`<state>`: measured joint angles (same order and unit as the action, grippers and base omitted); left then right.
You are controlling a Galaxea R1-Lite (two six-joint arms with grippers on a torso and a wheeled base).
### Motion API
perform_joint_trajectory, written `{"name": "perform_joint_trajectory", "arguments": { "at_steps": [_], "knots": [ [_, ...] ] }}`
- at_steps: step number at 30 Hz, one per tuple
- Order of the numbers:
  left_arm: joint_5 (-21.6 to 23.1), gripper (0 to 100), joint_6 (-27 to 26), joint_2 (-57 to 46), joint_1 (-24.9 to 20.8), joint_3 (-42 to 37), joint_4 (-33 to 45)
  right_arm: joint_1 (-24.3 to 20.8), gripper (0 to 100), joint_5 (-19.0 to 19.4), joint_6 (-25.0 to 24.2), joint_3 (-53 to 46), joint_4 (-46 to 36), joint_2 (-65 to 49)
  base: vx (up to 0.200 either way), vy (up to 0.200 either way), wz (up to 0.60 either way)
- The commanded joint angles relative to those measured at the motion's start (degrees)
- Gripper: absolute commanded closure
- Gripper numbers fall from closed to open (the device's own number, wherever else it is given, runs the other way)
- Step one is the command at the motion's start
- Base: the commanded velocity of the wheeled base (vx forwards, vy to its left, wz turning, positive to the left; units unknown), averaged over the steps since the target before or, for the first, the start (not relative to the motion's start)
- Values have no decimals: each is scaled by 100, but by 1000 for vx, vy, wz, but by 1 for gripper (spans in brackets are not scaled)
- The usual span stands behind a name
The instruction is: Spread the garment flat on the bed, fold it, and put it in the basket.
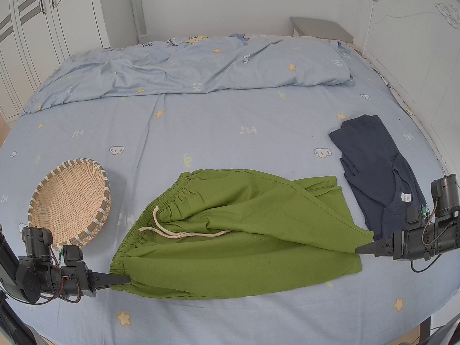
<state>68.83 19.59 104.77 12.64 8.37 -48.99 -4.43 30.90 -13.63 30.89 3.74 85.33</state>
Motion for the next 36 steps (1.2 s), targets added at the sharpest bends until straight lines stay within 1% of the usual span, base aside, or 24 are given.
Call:
{"name": "perform_joint_trajectory", "arguments": {
  "at_steps": [1, 2, 3, 5, 6, 7, 12, 18, 22, 24, 32, 34, 36],
  "knots": [
    [-1, 100, -25, 44, 10, 15, -5, 302, 0, 329, 247, -118, 4, 660, 0, 0, 0],
    [-1, 100, -25, 44, 10, 15, -5, 302, 0, 329, 247, -118, 4, 660, 0, 0, 0],
    [-1, 100, -25, 44, 10, 15, -5, 478, 0, 610, 607, -154, 39, 1003, 0, 0, 0],
    [-1, 100, -25, 44, -7, 15, -5, 627, 0, 794, 827, -145, 48, 1205, 0, 0, 0],
    [-1, 100, -25, 44, -7, 15, -5, 636, 0, 803, 827, -145, 48, 1214, 0, 0, 0],
    [-1, 100, -25, 44, -25, 6, -5, 662, 0, 935, 844, -118, 48, 1337, 0, 0, 0],
    [-1, 100, -25, 44, -42, 15, -5, 733, 0, 979, 853, -110, 179, 1574, 0, 0, 0],
    [8, 100, -25, 105, -60, 50, -14, 724, 0, 1146, 862, -189, 636, 1952, 0, 0, 0],
    [8, 100, -34, 123, -60, 59, -14, 733, 0, 1410, 853, -197, 988, 2145, 0, 0, 0],
    [8, 100, -34, 132, -69, 59, -31, 724, 0, 1603, 853, -189, 1137, 2277, 0, 0, 0],
    [8, 100, -34, 211, -69, 41, -146, 706, 0, 1656, 853, -101, 1287, 2602, 0, 0, 0],
    [8, 100, -34, 211, -69, 41, -154, 697, 0, 1735, 853, -92, 1287, 2629, 0, 0, 0],
    [8, 100, -34, 220, -60, 41, -154, 715, 0, 2051, 844, -66, 1269, 2629, 0, 0, 0]
  ]
}}
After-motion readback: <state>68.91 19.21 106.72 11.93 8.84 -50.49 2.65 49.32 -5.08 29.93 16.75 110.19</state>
